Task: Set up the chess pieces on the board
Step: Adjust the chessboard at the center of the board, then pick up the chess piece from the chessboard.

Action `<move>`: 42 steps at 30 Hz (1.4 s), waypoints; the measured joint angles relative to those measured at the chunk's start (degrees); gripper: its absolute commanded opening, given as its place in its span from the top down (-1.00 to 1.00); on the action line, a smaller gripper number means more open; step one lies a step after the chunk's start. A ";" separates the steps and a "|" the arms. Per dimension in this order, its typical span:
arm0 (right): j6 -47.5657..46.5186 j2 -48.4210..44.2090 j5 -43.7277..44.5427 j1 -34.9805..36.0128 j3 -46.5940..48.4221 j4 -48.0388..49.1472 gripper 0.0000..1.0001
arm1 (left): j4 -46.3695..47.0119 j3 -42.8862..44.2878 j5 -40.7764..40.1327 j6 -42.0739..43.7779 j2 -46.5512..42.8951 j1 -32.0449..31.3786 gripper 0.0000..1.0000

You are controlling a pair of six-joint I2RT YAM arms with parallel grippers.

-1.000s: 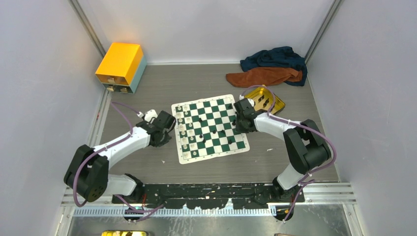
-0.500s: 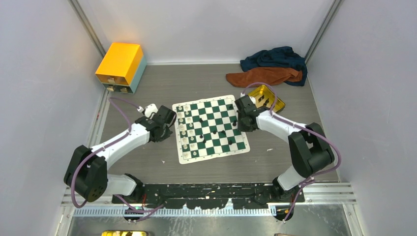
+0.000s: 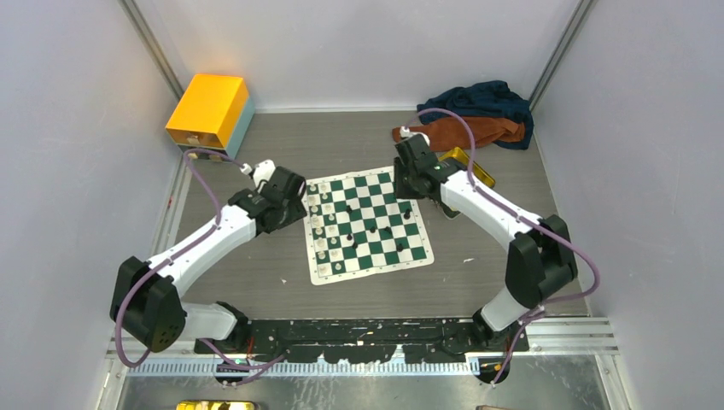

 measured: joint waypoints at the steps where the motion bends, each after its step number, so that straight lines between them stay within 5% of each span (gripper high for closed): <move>1: -0.17 1.64 -0.42 0.76 2.01 -0.22 0.25 | 0.02 0.33 0.00 0.68 -0.22 -0.02 -0.39; 16: -1.99 27.36 -3.26 10.03 23.23 -2.71 0.16 | 0.55 1.55 1.53 6.75 -2.25 0.13 -0.53; 42: -1.95 36.57 -3.87 12.57 32.61 -5.70 0.15 | 1.92 -2.58 3.04 8.46 -7.85 2.60 -0.53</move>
